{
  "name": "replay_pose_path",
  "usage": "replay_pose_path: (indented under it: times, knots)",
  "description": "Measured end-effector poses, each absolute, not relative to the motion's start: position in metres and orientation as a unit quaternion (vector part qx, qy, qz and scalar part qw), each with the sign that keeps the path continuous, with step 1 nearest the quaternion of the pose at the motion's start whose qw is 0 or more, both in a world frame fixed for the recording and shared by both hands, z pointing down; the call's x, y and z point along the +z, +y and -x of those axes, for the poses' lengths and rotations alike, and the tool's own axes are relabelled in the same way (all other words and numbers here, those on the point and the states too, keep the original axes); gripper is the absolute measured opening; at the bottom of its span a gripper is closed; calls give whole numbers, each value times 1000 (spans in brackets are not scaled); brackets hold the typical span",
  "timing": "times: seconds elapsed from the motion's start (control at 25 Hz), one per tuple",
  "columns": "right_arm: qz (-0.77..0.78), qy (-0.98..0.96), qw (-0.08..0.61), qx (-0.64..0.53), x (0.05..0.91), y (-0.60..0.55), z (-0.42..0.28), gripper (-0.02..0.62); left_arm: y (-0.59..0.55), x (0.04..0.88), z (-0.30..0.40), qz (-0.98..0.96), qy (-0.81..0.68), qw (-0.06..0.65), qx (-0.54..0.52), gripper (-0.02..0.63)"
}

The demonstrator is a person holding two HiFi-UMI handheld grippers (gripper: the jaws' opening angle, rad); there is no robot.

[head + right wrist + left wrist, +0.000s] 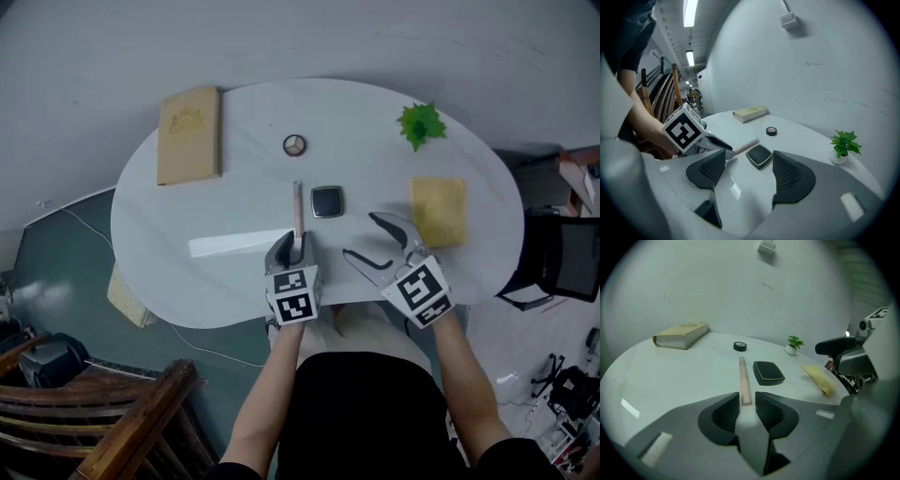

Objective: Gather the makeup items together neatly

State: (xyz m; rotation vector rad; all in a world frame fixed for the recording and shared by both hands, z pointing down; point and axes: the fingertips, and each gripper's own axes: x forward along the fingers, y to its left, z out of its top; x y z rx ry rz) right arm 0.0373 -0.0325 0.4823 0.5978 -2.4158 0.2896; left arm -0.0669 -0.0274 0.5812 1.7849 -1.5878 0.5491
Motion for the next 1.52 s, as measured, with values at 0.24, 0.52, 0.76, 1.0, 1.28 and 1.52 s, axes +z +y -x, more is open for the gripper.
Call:
replay_pose_path:
  times: [0.24,0.52,0.76,1.0,1.28,1.52]
  knots:
    - [-222,-919,309,105,479,-36,-34,328,-25,570,73,-686,-612,333,208,112]
    - [-216,-925,296,97,469,-47,-21,328,-25,543,85,-699,-611,307,212,112]
    - [-214,-927,297,82,461,-64,-3,328,-30,507,99,-711,-618,276,192,112]
    - [-213,-928,296,74,458,-79,14,328,-29,475,110,-717,-623,256,177,110]
    - [-217,-926,302,70,464,-107,32,328,-34,438,116,-729,-626,235,150,110]
    - [-212,-924,312,65,472,-127,45,328,-36,427,123,-729,-625,244,136,110]
